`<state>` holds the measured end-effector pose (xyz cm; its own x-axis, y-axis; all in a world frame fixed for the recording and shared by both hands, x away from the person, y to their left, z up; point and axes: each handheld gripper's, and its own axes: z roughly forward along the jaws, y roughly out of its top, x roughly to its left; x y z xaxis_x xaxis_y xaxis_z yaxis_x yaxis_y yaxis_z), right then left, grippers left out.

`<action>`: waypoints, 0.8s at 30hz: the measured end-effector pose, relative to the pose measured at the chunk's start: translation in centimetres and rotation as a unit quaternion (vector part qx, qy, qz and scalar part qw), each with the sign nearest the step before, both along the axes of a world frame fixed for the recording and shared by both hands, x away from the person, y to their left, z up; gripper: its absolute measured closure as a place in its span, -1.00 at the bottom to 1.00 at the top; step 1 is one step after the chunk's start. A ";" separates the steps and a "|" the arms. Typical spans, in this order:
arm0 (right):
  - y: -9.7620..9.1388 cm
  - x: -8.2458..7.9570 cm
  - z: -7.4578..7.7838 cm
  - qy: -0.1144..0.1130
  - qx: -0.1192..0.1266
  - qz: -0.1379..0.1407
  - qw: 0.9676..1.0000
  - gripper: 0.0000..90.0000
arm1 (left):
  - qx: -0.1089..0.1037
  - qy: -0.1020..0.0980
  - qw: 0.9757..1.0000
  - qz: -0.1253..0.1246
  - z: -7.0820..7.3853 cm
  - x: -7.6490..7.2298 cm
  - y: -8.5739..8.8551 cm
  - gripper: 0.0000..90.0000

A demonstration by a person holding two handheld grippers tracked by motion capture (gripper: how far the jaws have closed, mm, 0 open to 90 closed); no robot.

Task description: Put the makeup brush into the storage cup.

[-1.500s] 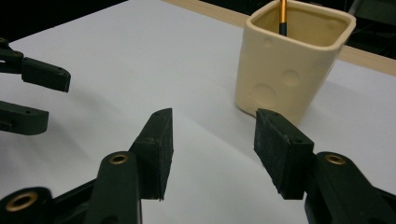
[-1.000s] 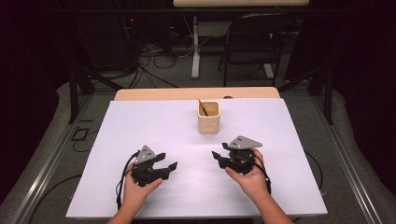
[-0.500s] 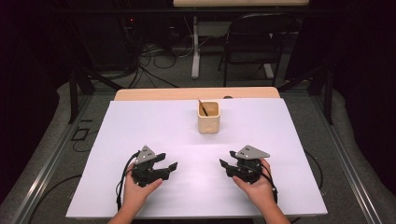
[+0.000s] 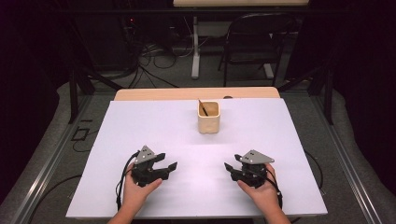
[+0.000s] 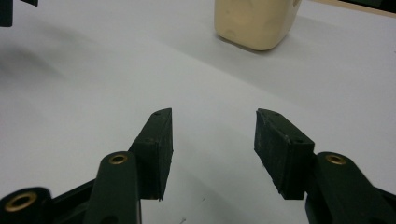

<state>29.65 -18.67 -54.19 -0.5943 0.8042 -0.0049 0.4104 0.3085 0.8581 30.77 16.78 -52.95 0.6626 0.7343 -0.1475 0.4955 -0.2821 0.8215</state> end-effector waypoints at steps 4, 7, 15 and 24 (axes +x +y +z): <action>-0.5 0.0 -0.1 -0.001 0.006 -0.007 1.000 0.05 | 0.000 0.000 1.000 0.000 0.0 0.0 0.0 -0.19; -1.0 -0.1 -0.1 -0.001 0.012 -0.011 1.000 0.05 | 0.002 0.000 1.000 0.000 0.0 0.0 0.0 -0.19; -1.6 -0.1 -0.5 0.005 0.006 -0.011 1.000 0.06 | 0.004 0.001 1.000 -0.001 -0.1 0.1 0.0 -0.19; -1.7 0.0 -0.8 0.008 0.008 -0.013 1.000 0.05 | 0.006 0.006 1.000 -0.001 -0.5 0.2 -0.1 -0.19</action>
<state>29.65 -20.34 -54.99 -0.5731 0.8193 0.0163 0.4313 0.2847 0.8561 30.97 16.68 -53.44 0.6618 0.7352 -0.1470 0.5048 -0.2919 0.8124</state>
